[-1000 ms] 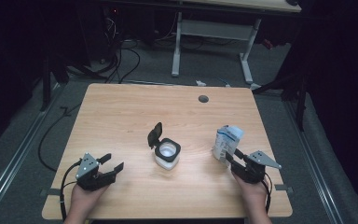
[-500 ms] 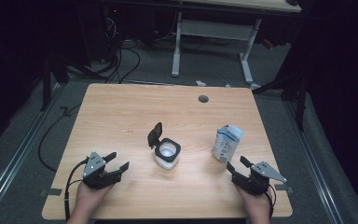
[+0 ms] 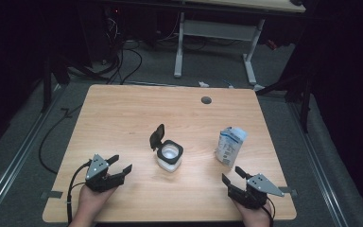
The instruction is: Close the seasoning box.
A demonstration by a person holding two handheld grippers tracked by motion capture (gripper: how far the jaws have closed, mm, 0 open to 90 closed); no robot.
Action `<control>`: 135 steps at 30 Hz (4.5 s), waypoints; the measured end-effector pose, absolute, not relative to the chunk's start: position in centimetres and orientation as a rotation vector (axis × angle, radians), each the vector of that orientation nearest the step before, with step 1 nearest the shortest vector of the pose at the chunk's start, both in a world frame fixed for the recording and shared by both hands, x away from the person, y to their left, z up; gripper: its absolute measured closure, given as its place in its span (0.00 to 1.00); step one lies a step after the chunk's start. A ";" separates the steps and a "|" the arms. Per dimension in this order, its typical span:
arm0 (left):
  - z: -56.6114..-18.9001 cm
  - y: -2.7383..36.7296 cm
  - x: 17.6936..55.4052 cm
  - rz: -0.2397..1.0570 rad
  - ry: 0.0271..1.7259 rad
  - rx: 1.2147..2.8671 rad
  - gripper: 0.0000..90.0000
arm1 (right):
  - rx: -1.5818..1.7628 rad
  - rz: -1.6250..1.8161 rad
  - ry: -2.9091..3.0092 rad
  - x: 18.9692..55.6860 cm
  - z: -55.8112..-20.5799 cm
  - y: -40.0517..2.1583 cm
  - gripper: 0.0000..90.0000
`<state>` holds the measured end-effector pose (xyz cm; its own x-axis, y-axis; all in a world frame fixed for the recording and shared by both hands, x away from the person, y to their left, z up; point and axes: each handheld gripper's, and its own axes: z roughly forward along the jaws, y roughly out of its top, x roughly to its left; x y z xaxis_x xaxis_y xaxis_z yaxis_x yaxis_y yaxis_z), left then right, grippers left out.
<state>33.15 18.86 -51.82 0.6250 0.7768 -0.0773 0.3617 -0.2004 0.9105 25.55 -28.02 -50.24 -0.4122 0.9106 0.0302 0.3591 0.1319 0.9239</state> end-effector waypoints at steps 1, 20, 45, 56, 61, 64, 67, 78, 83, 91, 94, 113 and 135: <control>-51.8 18.9 33.1 0.493 0.923 1.803 0.37 | 1.216 1.269 1.864 25.6 -50.3 -27.8 0.44; -52.2 19.3 32.8 0.522 0.975 1.781 0.45 | 1.166 1.262 2.002 28.5 -50.8 -24.4 0.62; -52.1 12.5 35.6 0.428 0.988 1.839 0.93 | 1.160 1.259 2.030 29.4 -50.9 -23.1 0.86; -52.2 10.0 37.9 0.401 0.972 1.835 1.00 | 1.151 1.273 2.044 29.2 -50.9 -22.7 0.86; -52.3 9.8 38.4 0.397 0.942 1.850 1.00 | 1.148 1.279 2.041 29.2 -50.9 -22.7 0.86; -52.5 9.7 38.7 0.391 0.947 1.844 1.00 | 1.148 1.279 2.042 29.2 -50.9 -22.7 0.86; -52.9 9.7 39.1 0.389 0.960 1.845 1.00 | 1.148 1.274 2.045 29.2 -50.9 -22.7 0.86; -52.7 8.7 41.0 0.394 0.962 1.858 1.00 | 1.133 1.248 2.051 29.3 -51.1 -22.2 0.85; -52.6 8.1 42.2 0.387 0.966 1.864 1.00 | 1.125 1.233 2.064 29.5 -51.3 -21.7 0.85; -52.2 10.1 41.0 0.429 0.973 1.859 1.00 | 1.114 1.199 2.087 30.2 -51.7 -20.4 0.91; -51.9 11.9 39.4 0.468 0.978 1.876 1.00 | 1.139 1.201 2.071 30.9 -51.9 -20.3 1.00; -52.3 18.0 33.5 0.515 1.048 1.875 0.96 | 1.153 1.151 2.049 35.9 -51.9 -16.2 1.00; -51.3 16.5 35.9 0.478 1.037 1.820 0.97 | 1.110 1.177 2.094 35.0 -51.9 -15.3 1.00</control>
